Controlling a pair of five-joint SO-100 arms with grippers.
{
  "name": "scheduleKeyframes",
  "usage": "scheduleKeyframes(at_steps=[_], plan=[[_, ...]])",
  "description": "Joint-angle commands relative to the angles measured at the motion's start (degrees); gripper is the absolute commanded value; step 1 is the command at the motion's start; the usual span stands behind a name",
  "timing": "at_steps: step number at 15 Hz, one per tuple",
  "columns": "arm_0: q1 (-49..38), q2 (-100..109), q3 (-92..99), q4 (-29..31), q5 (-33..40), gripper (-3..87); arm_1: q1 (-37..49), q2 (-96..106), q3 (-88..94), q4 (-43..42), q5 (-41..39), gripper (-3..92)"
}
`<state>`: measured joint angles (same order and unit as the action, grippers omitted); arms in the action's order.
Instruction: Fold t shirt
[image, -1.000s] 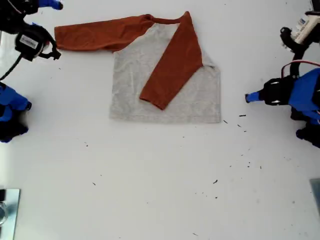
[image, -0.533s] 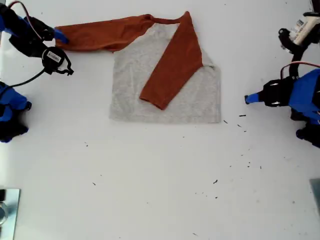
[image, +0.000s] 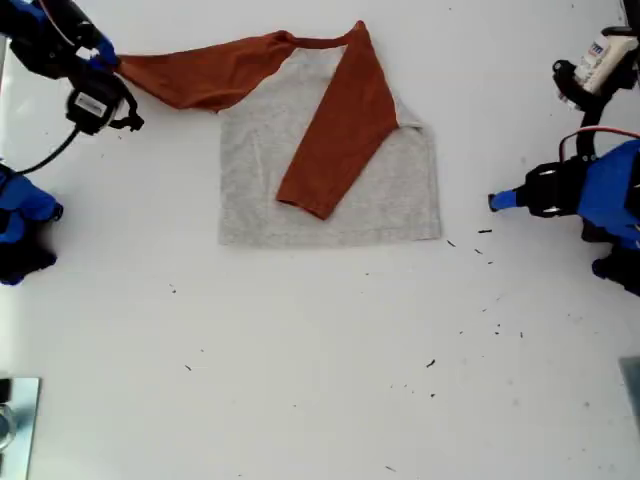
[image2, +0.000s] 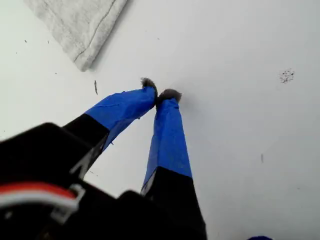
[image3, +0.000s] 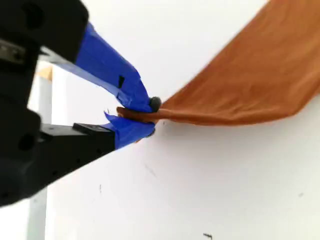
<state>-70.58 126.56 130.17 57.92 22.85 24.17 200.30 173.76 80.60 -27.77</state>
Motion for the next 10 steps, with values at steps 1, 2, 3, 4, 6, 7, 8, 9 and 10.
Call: scheduleKeyframes(at_steps=[1, 2, 3, 4, 6, 7, 8, 9, 10], plan=[[8.8, 9.0, -10.0, 5.3, -3.7, -0.4, -0.2, 0.4, 2.5, -0.6, 0.5, 3.5], [16.5, 9.0, -14.2, 4.2, -5.4, -0.4, -0.1, 0.4, 2.5, -0.6, 0.6, 3.5], [25.5, 5.4, -18.9, 1.2, -6.0, -0.4, 0.0, 0.4, 2.5, -0.6, 0.7, 3.5], [34.5, -0.8, -24.6, -3.7, -4.0, -0.4, 0.3, 0.4, 2.5, -0.6, 0.9, 3.5], [48.5, -21.2, -46.8, -5.8, 3.6, 17.0, 0.9, 0.4, 2.6, -0.6, 1.1, 3.5], [52.7, -27.9, -57.6, -3.3, 6.6, 22.3, 1.0, 0.4, 2.6, -0.6, 1.1, 3.5], [53.4, -27.9, -59.1, -2.0, 5.4, 12.3, 0.9, 0.4, 2.6, -0.6, 1.3, 3.5], [51.4, -22.9, -54.3, -1.4, 4.5, 12.1, 0.5, 0.4, 2.6, -0.6, 1.6, 3.5], [49.1, -14.9, -46.5, -2.4, 5.5, 11.6, 0.4, 0.4, 2.6, -0.6, 1.7, 3.5]])
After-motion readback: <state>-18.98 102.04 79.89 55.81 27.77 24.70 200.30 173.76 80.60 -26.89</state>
